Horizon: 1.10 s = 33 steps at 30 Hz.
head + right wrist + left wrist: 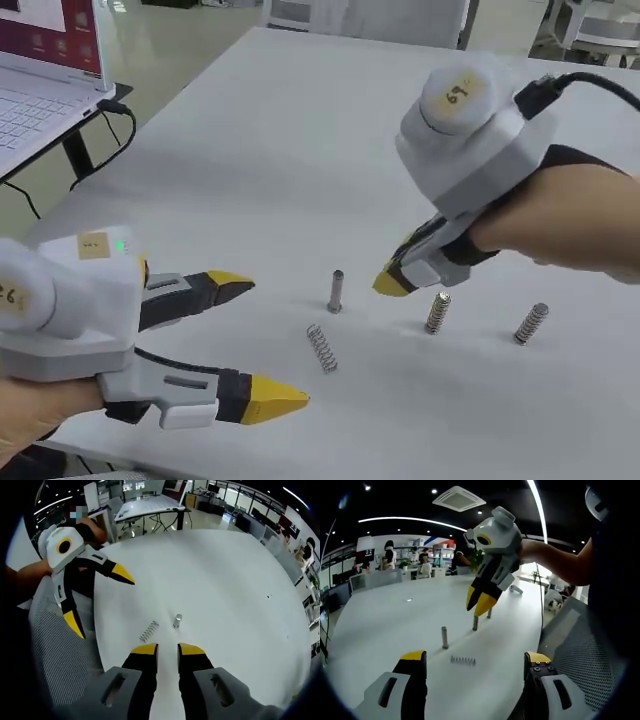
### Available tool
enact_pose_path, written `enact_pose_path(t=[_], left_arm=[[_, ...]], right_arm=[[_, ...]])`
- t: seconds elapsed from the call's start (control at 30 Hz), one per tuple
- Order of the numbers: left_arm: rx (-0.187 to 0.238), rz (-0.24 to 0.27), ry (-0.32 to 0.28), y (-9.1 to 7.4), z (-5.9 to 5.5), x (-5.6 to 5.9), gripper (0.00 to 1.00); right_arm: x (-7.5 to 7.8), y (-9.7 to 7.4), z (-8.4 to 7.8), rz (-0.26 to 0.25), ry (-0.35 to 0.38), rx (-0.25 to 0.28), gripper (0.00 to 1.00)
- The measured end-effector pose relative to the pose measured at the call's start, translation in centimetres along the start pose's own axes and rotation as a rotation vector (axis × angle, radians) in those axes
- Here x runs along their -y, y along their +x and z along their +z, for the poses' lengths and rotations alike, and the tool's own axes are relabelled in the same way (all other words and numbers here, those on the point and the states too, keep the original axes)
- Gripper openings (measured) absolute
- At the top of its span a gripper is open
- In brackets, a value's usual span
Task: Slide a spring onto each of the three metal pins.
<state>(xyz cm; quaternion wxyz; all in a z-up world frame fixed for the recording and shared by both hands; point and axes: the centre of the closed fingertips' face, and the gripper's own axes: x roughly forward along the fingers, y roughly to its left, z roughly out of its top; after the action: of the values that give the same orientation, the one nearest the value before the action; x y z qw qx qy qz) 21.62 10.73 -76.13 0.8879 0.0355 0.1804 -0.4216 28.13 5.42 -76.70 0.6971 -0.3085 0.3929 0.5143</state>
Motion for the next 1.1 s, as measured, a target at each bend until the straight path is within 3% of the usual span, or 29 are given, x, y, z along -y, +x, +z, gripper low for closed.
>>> enact_pose_path(t=[0.17,0.4,0.77,1.1], left_arm=[[-0.002,0.007,-0.004,-0.3,-0.2,-0.1,0.75],[0.001,0.008,-0.004,-0.4,-0.1,-0.1,0.75],[0.000,0.013,-0.009,-0.8,-0.4,-0.5,0.74],[0.011,0.027,-0.014,-1.1,-0.4,-0.7,0.73]], right_arm=[[-1.8,2.2,0.1,0.039,0.003,-0.015,0.13],[-2.8,4.2,0.7,0.059,0.036,-0.009,0.14],[-2.2,7.5,0.5,0.061,0.104,-0.058,0.14],[-1.5,8.8,0.4,0.059,0.199,-0.105,0.15]])
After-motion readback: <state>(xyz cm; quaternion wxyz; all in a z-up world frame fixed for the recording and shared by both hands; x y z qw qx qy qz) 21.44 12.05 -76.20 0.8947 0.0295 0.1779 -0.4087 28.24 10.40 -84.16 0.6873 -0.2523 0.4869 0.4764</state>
